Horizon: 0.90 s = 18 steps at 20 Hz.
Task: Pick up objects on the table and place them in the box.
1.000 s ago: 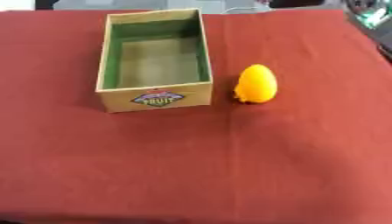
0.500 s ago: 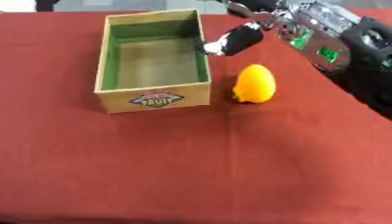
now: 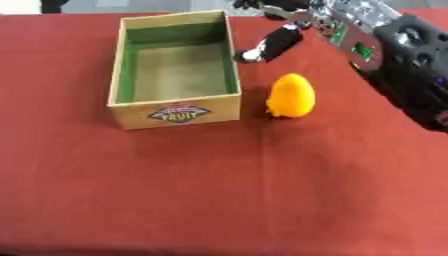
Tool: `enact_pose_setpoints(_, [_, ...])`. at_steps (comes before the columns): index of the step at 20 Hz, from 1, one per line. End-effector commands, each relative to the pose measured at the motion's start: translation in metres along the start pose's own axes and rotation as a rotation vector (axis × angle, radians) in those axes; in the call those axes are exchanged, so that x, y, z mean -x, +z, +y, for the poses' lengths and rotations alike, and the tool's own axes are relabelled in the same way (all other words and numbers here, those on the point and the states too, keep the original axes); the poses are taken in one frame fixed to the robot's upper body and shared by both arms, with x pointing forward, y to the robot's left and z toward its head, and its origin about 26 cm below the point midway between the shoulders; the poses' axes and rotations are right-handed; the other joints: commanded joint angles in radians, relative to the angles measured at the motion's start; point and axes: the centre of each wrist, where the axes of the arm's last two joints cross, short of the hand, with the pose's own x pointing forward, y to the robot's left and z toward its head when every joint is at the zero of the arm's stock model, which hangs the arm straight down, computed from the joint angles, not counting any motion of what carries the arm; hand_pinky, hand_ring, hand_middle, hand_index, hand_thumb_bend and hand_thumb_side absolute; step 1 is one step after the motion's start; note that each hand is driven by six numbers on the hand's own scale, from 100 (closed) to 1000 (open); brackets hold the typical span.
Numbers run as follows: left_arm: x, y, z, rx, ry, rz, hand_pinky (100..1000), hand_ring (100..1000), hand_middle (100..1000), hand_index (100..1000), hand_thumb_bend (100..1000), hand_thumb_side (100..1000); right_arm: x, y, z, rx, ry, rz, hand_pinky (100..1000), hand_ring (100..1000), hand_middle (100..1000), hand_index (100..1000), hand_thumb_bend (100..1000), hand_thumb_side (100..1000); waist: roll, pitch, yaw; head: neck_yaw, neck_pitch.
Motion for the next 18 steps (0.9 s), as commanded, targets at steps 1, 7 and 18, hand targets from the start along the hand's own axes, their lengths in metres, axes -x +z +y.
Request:
enact_pose_setpoints(1, [-0.006,-0.006,0.003,-0.002,-0.004,-0.033,579,602,638,778,123,894,0.017,0.006,-0.016,-0.012,0.012,0.010,888,943,866,1000,469,812,0.003,-0.025,-0.001,0.004,0.000])
enact_pose_setpoints(7, [-0.006,-0.006,0.004,-0.003,-0.008,-0.033,579,602,638,778,125,893,0.038,0.022,-0.028,-0.046,-0.006,0.013,896,955,875,1000,499,809,0.004,-0.027,-0.006,0.010,-0.001])
enact_pose_setpoints(18, [-0.006,-0.007,0.004,0.000,-0.014,-0.036,579,602,638,778,125,893,0.058,0.048,-0.004,-0.271,0.070,-0.030,900,962,876,1000,704,847,0.002,-0.026,-0.010,0.015,-0.002])
